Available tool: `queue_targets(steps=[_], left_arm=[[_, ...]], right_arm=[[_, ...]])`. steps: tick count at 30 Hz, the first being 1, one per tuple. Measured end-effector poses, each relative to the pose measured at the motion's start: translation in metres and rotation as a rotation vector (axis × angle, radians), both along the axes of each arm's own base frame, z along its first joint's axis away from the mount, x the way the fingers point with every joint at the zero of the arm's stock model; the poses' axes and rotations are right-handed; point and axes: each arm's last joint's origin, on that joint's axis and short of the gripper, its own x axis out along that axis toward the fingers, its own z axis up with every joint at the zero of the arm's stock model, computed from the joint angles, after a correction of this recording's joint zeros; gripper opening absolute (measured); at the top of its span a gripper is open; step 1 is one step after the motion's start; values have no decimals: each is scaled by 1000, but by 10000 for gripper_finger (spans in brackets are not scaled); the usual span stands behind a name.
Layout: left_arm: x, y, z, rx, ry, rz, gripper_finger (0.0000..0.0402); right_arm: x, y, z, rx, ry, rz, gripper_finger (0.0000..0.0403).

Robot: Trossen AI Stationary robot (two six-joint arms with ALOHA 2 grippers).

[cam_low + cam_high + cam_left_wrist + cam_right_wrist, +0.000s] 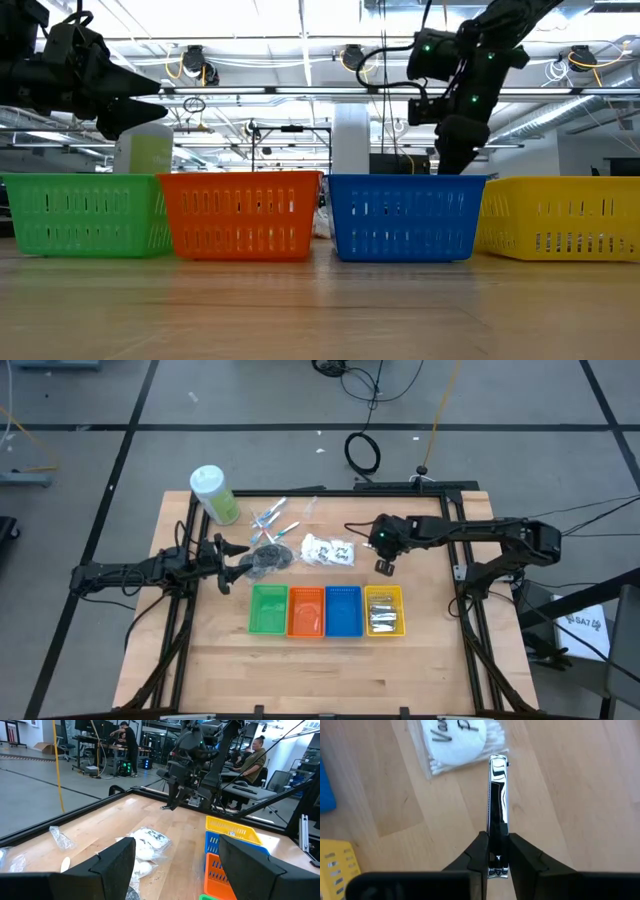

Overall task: Pick & Place Travel size toiletries
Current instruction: Put the silver nail cutter into the yellow basket

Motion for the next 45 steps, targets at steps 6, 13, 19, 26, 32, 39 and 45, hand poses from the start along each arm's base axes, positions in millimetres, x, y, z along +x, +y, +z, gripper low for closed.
queue_targets(steps=[6,13,19,26,32,39,45], left_arm=[[0,0,0,0,-1,0,280],[0,0,0,0,-1,0,280],[0,0,0,0,-1,0,280],[0,0,0,0,-1,0,280],[0,0,0,0,0,0,280],[0,0,0,0,-1,0,280],[0,0,0,0,-1,0,280]], right_arm=[[-1,0,0,1,3,0,42],[-5,6,-1,30,58,-1,42],[-8,22,4,127,53,80,43],[-10,48,17,152,0,163,43],[-16,77,23,181,-53,207,43],[-25,105,5,250,-58,187,43],[-30,121,-9,282,-64,204,43]])
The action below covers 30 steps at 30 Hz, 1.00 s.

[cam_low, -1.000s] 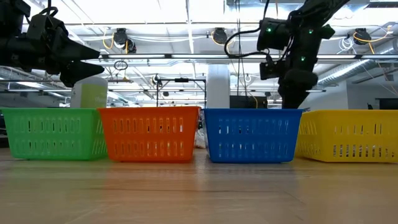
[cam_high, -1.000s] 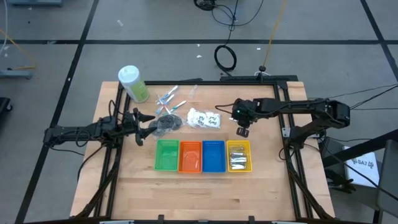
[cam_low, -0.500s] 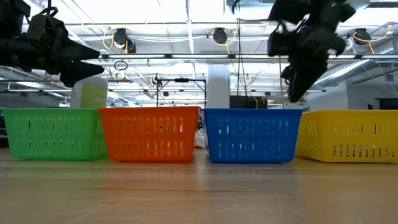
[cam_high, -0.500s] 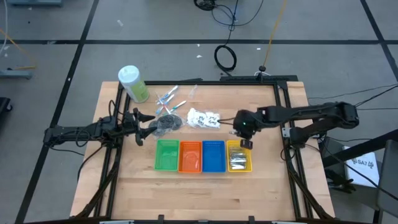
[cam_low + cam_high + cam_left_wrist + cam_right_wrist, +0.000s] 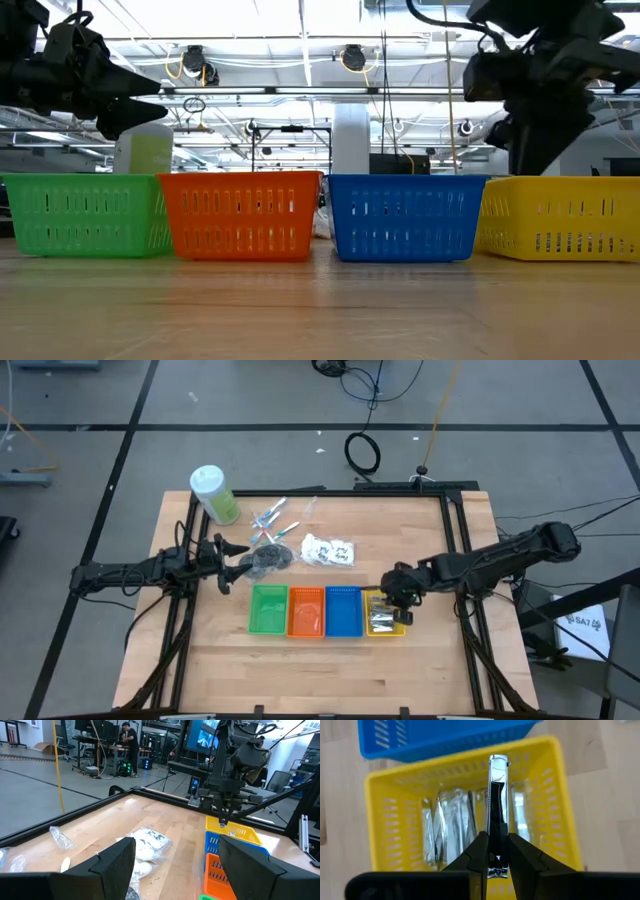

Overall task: Pick & Place Travel size toiletries
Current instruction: Put the silver nail cutter into the yellow basket, then put the cotton pack into the blue basket

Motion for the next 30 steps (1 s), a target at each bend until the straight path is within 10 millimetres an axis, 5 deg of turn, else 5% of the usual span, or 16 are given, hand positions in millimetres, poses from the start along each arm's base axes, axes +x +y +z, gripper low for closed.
queue_targets(steps=[10,30], left_arm=[[0,0,0,0,0,0,280],[0,0,0,0,0,0,280]], right_arm=[[-1,5,-2,10,-3,4,47],[1,4,-1,-21,-40,60,118]])
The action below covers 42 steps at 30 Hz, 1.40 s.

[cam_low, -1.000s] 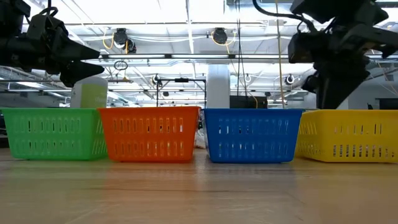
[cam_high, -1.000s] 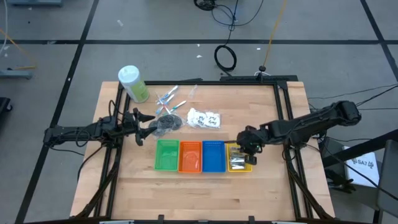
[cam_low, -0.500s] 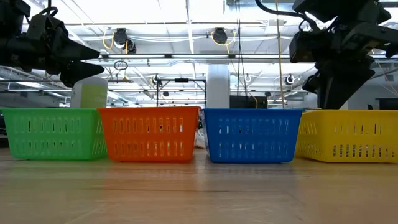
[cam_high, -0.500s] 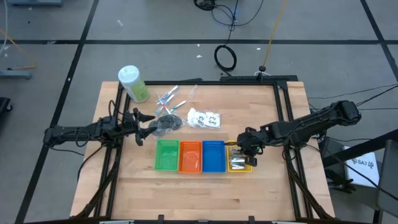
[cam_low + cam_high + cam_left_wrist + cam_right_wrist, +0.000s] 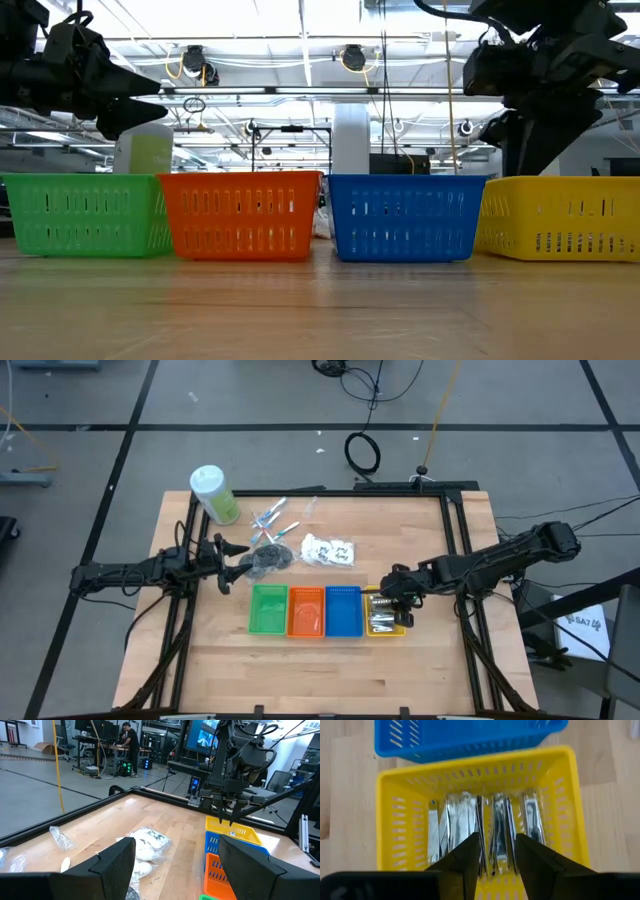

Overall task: Pick & Place Travel size toiletries
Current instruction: Put the cotton pack into the blue basket

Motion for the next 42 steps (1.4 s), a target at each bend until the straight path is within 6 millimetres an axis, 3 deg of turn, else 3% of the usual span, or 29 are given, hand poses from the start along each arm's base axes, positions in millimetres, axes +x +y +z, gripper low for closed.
queue_targets(steps=[14,26,33,38,42], left_arm=[[0,0,0,0,0,0,280],[0,0,0,0,0,0,280],[0,0,0,0,0,0,280],[0,0,0,0,0,0,280],[0,0,0,0,1,0,280]], right_arm=[[-5,-25,28,-119,-234,-6,110],[-6,-45,-4,-255,-713,-118,113],[-3,-64,1,-287,-714,-204,128],[17,-82,11,-301,-645,-198,130],[42,-101,6,-321,-506,-182,130]])
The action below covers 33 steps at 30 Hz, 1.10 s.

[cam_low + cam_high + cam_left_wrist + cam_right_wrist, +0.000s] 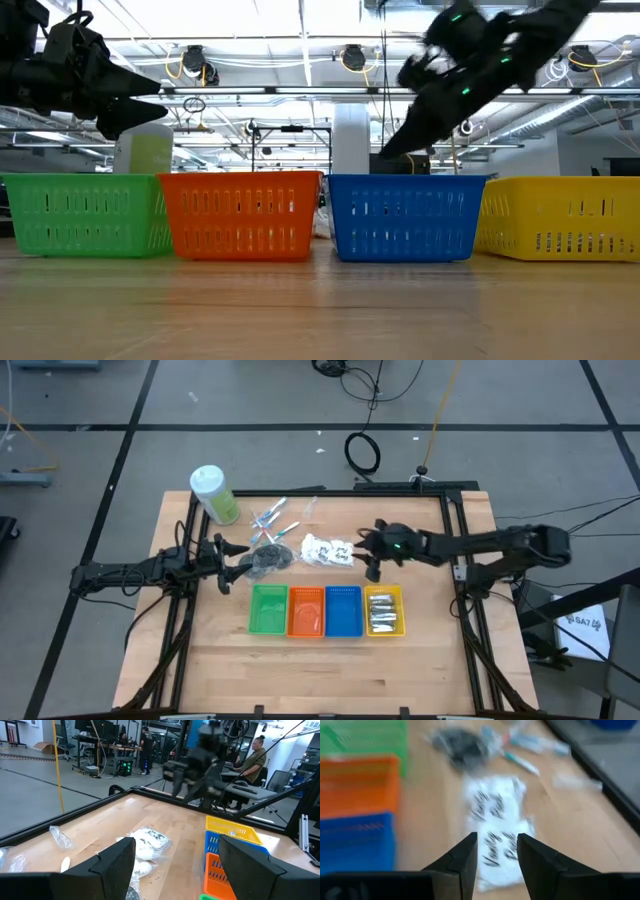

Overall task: Pick & Place Travel size toiletries
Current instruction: Put the cotton pack into the blue basket

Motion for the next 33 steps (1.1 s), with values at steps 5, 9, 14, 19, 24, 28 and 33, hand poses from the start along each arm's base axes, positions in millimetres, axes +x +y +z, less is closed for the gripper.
queue_targets(steps=[5,9,14,19,24,28,33], left_arm=[[0,0,0,0,-1,0,280],[0,0,0,0,-1,0,280],[0,0,0,0,-1,0,280],[0,0,0,0,-1,0,280],[0,0,0,0,-1,0,280],[0,0,0,0,-1,0,280],[0,0,0,0,0,0,280]], right_arm=[[32,-23,-14,-4,175,-3,142],[54,-38,-26,52,247,18,173],[66,-45,-44,79,320,17,227],[68,-45,-61,91,373,29,256],[66,-44,-67,104,415,29,246],[66,-44,-67,107,423,29,214],[64,-43,-64,107,423,30,157]])
